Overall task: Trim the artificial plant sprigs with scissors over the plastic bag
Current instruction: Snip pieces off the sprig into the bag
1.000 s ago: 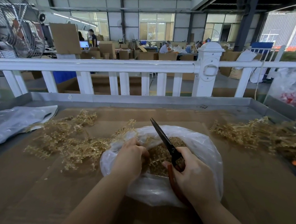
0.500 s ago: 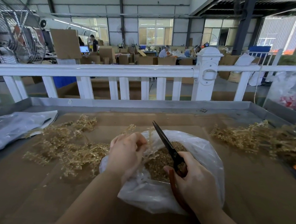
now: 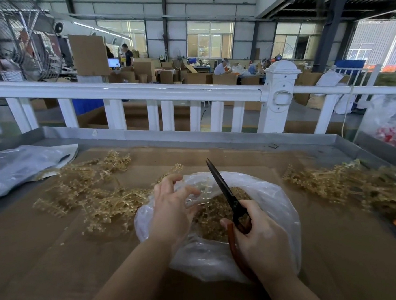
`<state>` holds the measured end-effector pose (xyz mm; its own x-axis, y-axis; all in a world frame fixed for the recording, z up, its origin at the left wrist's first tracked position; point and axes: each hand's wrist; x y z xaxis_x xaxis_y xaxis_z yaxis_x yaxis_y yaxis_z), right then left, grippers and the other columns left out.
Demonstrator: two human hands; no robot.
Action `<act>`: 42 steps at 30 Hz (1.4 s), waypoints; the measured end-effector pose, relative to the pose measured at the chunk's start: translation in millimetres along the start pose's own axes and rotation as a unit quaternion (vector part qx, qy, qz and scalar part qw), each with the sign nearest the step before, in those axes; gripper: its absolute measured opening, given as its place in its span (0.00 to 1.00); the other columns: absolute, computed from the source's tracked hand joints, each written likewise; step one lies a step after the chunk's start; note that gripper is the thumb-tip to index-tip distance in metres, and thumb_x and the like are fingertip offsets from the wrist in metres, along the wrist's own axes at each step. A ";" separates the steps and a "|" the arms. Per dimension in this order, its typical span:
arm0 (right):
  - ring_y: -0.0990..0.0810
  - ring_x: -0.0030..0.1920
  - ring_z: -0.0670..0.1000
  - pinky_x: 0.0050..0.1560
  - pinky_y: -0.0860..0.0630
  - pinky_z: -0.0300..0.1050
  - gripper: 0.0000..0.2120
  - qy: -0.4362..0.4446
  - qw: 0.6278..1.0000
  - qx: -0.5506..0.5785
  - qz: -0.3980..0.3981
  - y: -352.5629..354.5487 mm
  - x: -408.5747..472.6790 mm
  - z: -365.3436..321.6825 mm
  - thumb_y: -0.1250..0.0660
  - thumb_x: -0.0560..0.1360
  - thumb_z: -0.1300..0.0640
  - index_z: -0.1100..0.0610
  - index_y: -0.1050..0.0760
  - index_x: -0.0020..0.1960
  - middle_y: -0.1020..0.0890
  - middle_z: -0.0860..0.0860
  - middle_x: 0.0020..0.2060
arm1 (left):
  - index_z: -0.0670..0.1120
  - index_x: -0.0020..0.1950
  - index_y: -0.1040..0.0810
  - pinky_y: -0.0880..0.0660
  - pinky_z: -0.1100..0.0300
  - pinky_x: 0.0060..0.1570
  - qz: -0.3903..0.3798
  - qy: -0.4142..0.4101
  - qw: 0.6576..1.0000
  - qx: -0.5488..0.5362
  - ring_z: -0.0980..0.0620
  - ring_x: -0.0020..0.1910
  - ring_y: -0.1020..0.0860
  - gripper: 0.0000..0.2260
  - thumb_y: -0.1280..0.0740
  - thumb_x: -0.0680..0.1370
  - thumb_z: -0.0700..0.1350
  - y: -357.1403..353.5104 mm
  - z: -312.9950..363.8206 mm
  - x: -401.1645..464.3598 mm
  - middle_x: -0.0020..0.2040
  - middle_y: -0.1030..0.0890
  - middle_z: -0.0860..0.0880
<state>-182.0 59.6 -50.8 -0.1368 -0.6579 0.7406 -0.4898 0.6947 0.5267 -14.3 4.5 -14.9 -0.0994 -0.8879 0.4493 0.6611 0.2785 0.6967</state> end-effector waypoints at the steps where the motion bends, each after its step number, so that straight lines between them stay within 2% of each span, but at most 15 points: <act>1: 0.21 0.35 0.43 0.37 0.28 0.35 0.18 0.000 1.000 -0.001 0.000 0.0 0.1 0.1 0.22 0.66 0.50 0.51 0.24 0.52 0.20 0.42 0.36 | 0.56 0.57 0.21 0.43 0.55 0.71 -0.007 -0.003 1.000 0.017 0.52 0.69 0.42 0.14 0.27 0.72 0.48 0.5 0.1 -0.8 0.70 0.36 0.52; 4: 0.22 0.35 0.43 0.35 0.28 0.34 0.17 -0.003 1.000 0.001 -0.002 0.8 0.8 -0.8 0.23 0.66 0.49 0.50 0.24 0.51 0.20 0.41 0.36 | 0.57 0.68 0.29 0.51 0.50 0.74 0.018 0.006 1.000 0.022 0.52 0.75 0.51 0.25 0.27 0.72 0.50 3.9 0.9 -5.1 0.75 0.43 0.51; 7: 0.22 0.34 0.42 0.36 0.28 0.35 0.16 -0.010 1.000 0.004 -0.007 2.0 1.0 -1.1 0.23 0.67 0.49 0.50 0.24 0.51 0.20 0.42 0.35 | 0.54 0.68 0.32 0.42 0.54 0.69 0.068 0.084 0.994 0.023 0.50 0.68 0.42 0.26 0.29 0.72 0.55 10.9 -2.5 -10.2 0.67 0.36 0.49; 12: 0.22 0.35 0.42 0.38 0.29 0.31 0.16 -0.014 1.000 0.010 -0.024 3.3 1.7 -1.5 0.24 0.68 0.48 0.50 0.24 0.51 0.20 0.42 0.35 | 0.50 0.62 0.32 0.35 0.50 0.64 -0.094 0.175 0.966 0.168 0.49 0.63 0.32 0.30 0.38 0.70 0.70 16.7 -8.5 -11.1 0.60 0.27 0.51; 14: 0.22 0.35 0.42 0.36 0.30 0.30 0.16 -0.016 0.999 0.008 -0.029 4.1 1.9 -2.0 0.24 0.68 0.48 0.50 0.24 0.51 0.20 0.42 0.35 | 0.51 0.58 0.30 0.35 0.49 0.64 -0.127 0.178 0.959 0.181 0.49 0.61 0.29 0.27 0.34 0.69 0.68 15.1 -6.7 -10.6 0.57 0.25 0.52; 17: 0.23 0.35 0.40 0.32 0.34 0.25 0.15 -0.029 0.998 0.002 -0.052 5.2 1.9 -2.5 0.25 0.69 0.46 0.48 0.25 0.51 0.21 0.41 0.35 | 0.57 0.44 0.28 0.31 0.53 0.59 -0.121 0.171 0.971 0.115 0.53 0.52 0.25 0.14 0.28 0.69 0.62 17.6 -4.8 -8.7 0.46 0.22 0.55; 19: 0.24 0.35 0.40 0.32 0.37 0.20 0.14 -0.030 0.997 0.001 -0.065 5.4 2.1 -1.6 0.26 0.70 0.46 0.48 0.25 0.52 0.21 0.41 0.35 | 0.56 0.39 0.27 0.28 0.62 0.48 -0.108 0.142 0.982 0.062 0.57 0.44 0.24 0.10 0.27 0.71 0.55 18.9 -4.4 -7.5 0.40 0.23 0.56; 22: 0.23 0.35 0.41 0.33 0.37 0.22 0.15 -0.034 0.996 -0.010 -0.079 4.8 2.0 -0.9 0.27 0.70 0.45 0.47 0.26 0.52 0.21 0.42 0.36 | 0.53 0.39 0.27 0.32 0.73 0.34 -0.102 0.111 0.988 0.023 0.62 0.37 0.29 0.09 0.27 0.72 0.49 17.9 -3.2 -6.4 0.44 0.25 0.54; 25: 0.24 0.34 0.41 0.31 0.38 0.24 0.14 -0.044 0.995 -0.009 -0.089 3.8 1.6 -1.2 0.29 0.70 0.43 0.46 0.27 0.52 0.21 0.43 0.35 | 0.51 0.44 0.29 0.31 0.70 0.34 -0.121 0.143 0.982 -0.016 0.60 0.41 0.27 0.16 0.23 0.68 0.51 16.8 -2.7 -6.3 0.47 0.25 0.53; 28: 0.24 0.34 0.42 0.31 0.38 0.23 0.14 -0.047 0.995 -0.013 -0.090 3.2 1.7 -0.9 0.29 0.70 0.43 0.46 0.27 0.52 0.21 0.43 0.35 | 0.49 0.47 0.31 0.28 0.67 0.37 -0.148 0.178 0.972 -0.030 0.59 0.41 0.26 0.20 0.21 0.65 0.46 17.2 -3.1 -3.8 0.42 0.24 0.53; 32: 0.25 0.32 0.41 0.27 0.37 0.24 0.13 -0.049 0.994 -0.021 -0.099 4.5 2.1 -1.3 0.29 0.70 0.42 0.45 0.27 0.50 0.21 0.42 0.34 | 0.46 0.56 0.33 0.24 0.59 0.46 -0.133 0.209 0.967 -0.053 0.55 0.42 0.23 0.17 0.32 0.72 0.32 16.8 -4.6 2.4 0.40 0.21 0.52; 34: 0.27 0.32 0.40 0.27 0.37 0.25 0.12 -0.050 0.992 -0.027 -0.111 4.8 2.5 -1.6 0.29 0.70 0.43 0.44 0.28 0.50 0.22 0.42 0.34 | 0.47 0.58 0.33 0.25 0.59 0.45 -0.116 0.220 0.965 -0.083 0.54 0.42 0.24 0.18 0.37 0.73 0.30 15.4 -3.7 4.4 0.41 0.22 0.50; 36: 0.27 0.32 0.40 0.27 0.36 0.25 0.12 -0.051 0.990 -0.030 -0.126 4.8 3.1 -1.7 0.29 0.71 0.43 0.44 0.28 0.49 0.22 0.42 0.35 | 0.46 0.58 0.33 0.24 0.57 0.42 -0.107 0.239 0.956 -0.133 0.53 0.41 0.23 0.18 0.37 0.73 0.30 14.6 -1.0 5.8 0.42 0.22 0.48; 39: 0.25 0.34 0.40 0.29 0.35 0.26 0.11 -0.051 0.989 -0.026 -0.138 5.3 3.4 -1.0 0.30 0.72 0.44 0.44 0.28 0.49 0.22 0.42 0.35 | 0.46 0.57 0.33 0.21 0.50 0.44 -0.093 0.276 0.928 -0.234 0.48 0.43 0.19 0.20 0.28 0.71 0.36 16.4 3.3 4.9 0.45 0.21 0.45; 42: 0.24 0.35 0.40 0.30 0.35 0.26 0.10 -0.053 0.988 -0.020 -0.145 5.9 3.4 -1.0 0.31 0.72 0.44 0.44 0.28 0.50 0.21 0.42 0.36 | 0.50 0.52 0.29 0.20 0.49 0.44 -0.079 0.240 0.941 -0.225 0.49 0.41 0.18 0.17 0.24 0.70 0.43 15.3 5.7 2.3 0.43 0.20 0.49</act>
<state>-184.4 61.7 -44.8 -0.0873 -0.8561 0.5095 -0.4873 0.4828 0.7277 -8.7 8.8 0.0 0.0533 -0.9984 -0.0185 0.9249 0.0423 0.3780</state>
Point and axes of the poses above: each hand's wrist, its own x-axis towards the middle knuckle, its own y-axis out of the back of the hand, z = x × y
